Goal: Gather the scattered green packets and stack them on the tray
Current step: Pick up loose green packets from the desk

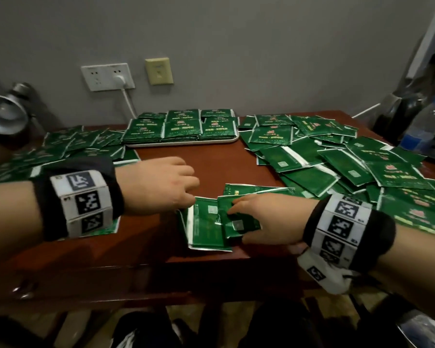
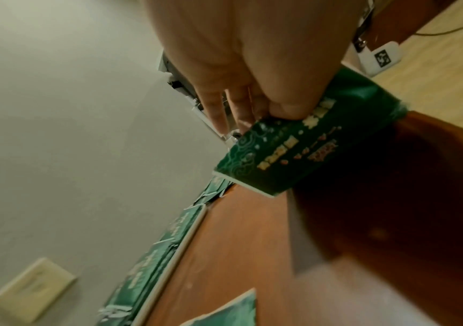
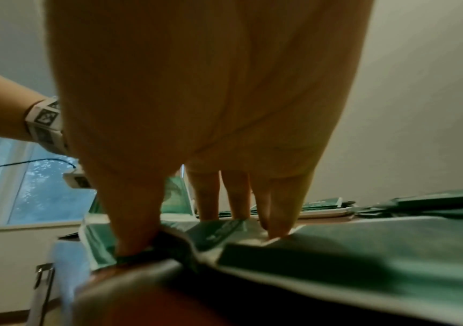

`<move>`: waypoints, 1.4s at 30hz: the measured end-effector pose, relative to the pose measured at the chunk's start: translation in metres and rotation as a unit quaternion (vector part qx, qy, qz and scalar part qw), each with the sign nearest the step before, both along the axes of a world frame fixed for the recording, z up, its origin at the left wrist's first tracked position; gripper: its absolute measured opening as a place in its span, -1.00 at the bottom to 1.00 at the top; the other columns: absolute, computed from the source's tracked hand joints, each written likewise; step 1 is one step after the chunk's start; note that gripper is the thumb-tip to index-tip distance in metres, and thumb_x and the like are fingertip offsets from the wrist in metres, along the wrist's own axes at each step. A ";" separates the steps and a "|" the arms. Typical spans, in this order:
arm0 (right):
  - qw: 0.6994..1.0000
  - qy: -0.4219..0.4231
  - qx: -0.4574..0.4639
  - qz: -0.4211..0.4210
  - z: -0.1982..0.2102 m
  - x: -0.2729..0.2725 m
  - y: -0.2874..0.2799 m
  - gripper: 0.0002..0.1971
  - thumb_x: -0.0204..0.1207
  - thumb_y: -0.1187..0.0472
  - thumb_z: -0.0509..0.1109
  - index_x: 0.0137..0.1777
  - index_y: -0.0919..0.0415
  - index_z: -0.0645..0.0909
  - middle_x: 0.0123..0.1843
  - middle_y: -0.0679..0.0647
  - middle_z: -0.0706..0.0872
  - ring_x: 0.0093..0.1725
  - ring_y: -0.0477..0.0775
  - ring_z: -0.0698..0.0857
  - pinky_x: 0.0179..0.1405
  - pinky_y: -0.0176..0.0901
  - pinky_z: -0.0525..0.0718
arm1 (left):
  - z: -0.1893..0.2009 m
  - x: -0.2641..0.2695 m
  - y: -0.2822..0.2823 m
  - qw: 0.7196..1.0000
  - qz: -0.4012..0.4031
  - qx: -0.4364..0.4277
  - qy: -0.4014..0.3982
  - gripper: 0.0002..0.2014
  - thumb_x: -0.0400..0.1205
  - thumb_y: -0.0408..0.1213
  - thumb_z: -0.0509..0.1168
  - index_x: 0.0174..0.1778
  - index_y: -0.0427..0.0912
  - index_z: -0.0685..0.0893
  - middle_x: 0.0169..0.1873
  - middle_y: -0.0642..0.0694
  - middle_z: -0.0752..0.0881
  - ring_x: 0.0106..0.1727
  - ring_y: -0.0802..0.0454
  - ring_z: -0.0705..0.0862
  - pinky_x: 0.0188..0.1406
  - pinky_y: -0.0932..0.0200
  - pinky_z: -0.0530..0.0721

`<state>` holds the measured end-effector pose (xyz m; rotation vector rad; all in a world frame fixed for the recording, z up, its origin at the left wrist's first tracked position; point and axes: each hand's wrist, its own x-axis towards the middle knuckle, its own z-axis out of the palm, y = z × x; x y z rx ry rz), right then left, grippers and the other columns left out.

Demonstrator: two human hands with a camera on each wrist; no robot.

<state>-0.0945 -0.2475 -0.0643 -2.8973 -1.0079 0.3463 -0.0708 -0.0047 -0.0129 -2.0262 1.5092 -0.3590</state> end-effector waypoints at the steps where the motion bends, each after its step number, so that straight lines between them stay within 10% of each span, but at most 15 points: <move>1: 1.000 -0.006 0.011 0.003 -0.001 0.003 0.006 -0.49 0.56 -0.02 0.40 0.50 0.01 0.46 0.39 -0.03 0.57 0.34 0.08 0.58 0.31 -0.05 0.58 | 0.005 0.000 0.006 1.000 -0.007 0.004 -0.020 -0.86 0.51 -0.36 0.29 -0.35 -0.08 0.59 -0.28 -0.08 0.57 -0.23 -0.14 0.57 -0.02 -0.12 0.67; 5: 0.999 -0.039 0.026 -0.021 0.001 0.010 0.018 -0.62 0.56 0.18 0.30 0.38 -0.03 0.52 0.26 -0.05 0.64 0.23 0.08 0.62 0.14 -0.06 0.62 | 0.005 -0.005 0.009 0.999 -0.027 0.011 -0.039 -0.88 0.52 -0.37 0.36 -0.30 -0.08 0.65 -0.15 -0.13 0.61 -0.11 -0.18 0.59 0.10 -0.16 0.63; 9: 0.995 -0.070 -0.057 -0.051 -0.002 0.010 0.016 -0.39 0.43 -0.21 0.39 0.44 -0.03 0.40 0.30 -0.04 0.59 0.25 0.10 0.61 0.13 0.02 0.66 | -0.013 -0.008 -0.005 0.990 0.131 -0.049 0.001 -0.63 0.63 -0.33 0.13 0.36 -0.04 0.52 0.11 -0.18 0.63 0.00 -0.17 0.64 -0.06 -0.07 0.65; 12: 0.990 -0.013 -0.111 -0.086 -0.005 0.010 0.014 0.01 0.25 -0.50 0.40 0.60 0.02 0.22 0.52 0.01 0.44 0.43 0.12 0.52 0.31 0.07 0.60 | -0.020 -0.010 -0.004 0.908 0.407 -0.050 0.085 -0.68 0.70 -0.09 0.17 0.34 -0.10 0.37 0.13 -0.12 0.61 0.06 -0.14 0.65 -0.08 -0.01 0.59; 15: 0.990 -0.044 -0.119 -0.062 -0.011 0.002 0.024 -0.09 0.31 -0.49 0.34 0.55 0.02 0.28 0.43 0.00 0.52 0.30 0.14 0.61 0.15 0.03 0.67 | -0.037 -0.013 0.008 0.857 0.488 -0.014 0.165 -0.55 0.68 0.15 0.14 0.28 -0.14 0.43 0.17 -0.16 0.60 0.10 -0.15 0.65 -0.07 0.02 0.60; 19: 0.992 -0.088 -0.087 0.017 -0.011 -0.006 0.040 -0.55 0.50 -0.03 0.30 0.36 0.08 0.38 0.12 0.04 0.62 -0.01 0.17 0.67 -0.15 -0.04 0.69 | -0.057 -0.022 0.017 0.846 0.481 -0.050 0.224 -0.33 0.57 0.32 0.19 0.45 -0.08 0.37 0.26 -0.18 0.44 0.15 -0.18 0.63 0.10 -0.04 0.66; 22: 0.989 -0.087 -0.078 0.094 -0.010 -0.011 0.044 -0.54 0.34 0.26 0.27 0.27 0.09 0.36 0.17 0.08 0.59 0.15 0.17 0.62 -0.08 0.08 0.74 | -0.061 -0.019 0.024 0.842 0.473 -0.084 0.245 -0.30 0.54 0.24 0.31 0.49 -0.08 0.33 0.34 -0.14 0.39 0.23 -0.16 0.60 0.21 -0.08 0.64; 27: 0.981 -0.094 -0.059 0.160 -0.012 -0.024 0.038 -0.45 0.28 0.16 0.32 0.32 0.06 0.36 0.36 0.01 0.51 0.28 0.08 0.56 -0.01 0.05 0.72 | -0.051 -0.017 0.032 0.852 0.404 -0.109 0.315 -0.29 0.45 -0.49 0.28 0.56 -0.05 0.33 0.51 -0.05 0.36 0.53 -0.05 0.36 0.48 -0.01 0.44; 32: 0.978 -0.106 -0.055 0.171 -0.024 -0.039 0.029 -0.50 0.41 0.04 0.36 0.35 0.03 0.36 0.27 -0.02 0.47 0.10 0.08 0.60 -0.06 0.07 0.69 | -0.052 -0.016 0.041 0.835 0.386 -0.186 0.346 -0.51 0.43 -0.56 0.25 0.20 0.03 0.55 0.48 0.05 0.43 0.51 0.06 0.39 0.44 0.05 0.47; 35: 0.988 -0.104 0.012 0.117 -0.017 -0.037 0.022 -0.70 0.47 0.13 0.28 0.20 -0.02 0.43 0.12 -0.08 0.59 -0.03 0.10 0.65 -0.10 0.00 0.63 | -0.055 -0.016 0.041 0.840 0.373 -0.211 0.332 -0.72 0.54 -0.26 0.40 0.11 0.06 0.53 0.39 0.05 0.41 0.38 0.06 0.45 0.38 0.13 0.49; 39: 0.962 -0.138 0.222 -0.072 -0.006 -0.021 0.006 -0.78 0.47 0.07 0.40 0.01 -0.03 0.40 -0.25 -0.13 0.62 -0.32 -0.03 0.58 -0.30 -0.12 0.49 | -0.060 -0.014 0.040 0.824 0.434 -0.229 0.282 -0.42 0.47 0.14 0.47 0.31 0.02 0.44 0.35 0.01 0.36 0.32 0.04 0.44 0.32 0.14 0.53; 42: 0.941 -0.128 0.203 -0.236 -0.004 0.000 -0.010 -0.56 0.47 0.03 0.47 0.18 0.02 0.30 -0.05 -0.03 0.63 -0.20 0.03 0.65 -0.15 -0.07 0.61 | -0.061 -0.011 0.041 0.815 0.454 -0.231 0.275 -0.24 0.42 0.20 0.49 0.44 -0.02 0.35 0.35 -0.03 0.46 0.35 0.02 0.45 0.33 0.10 0.52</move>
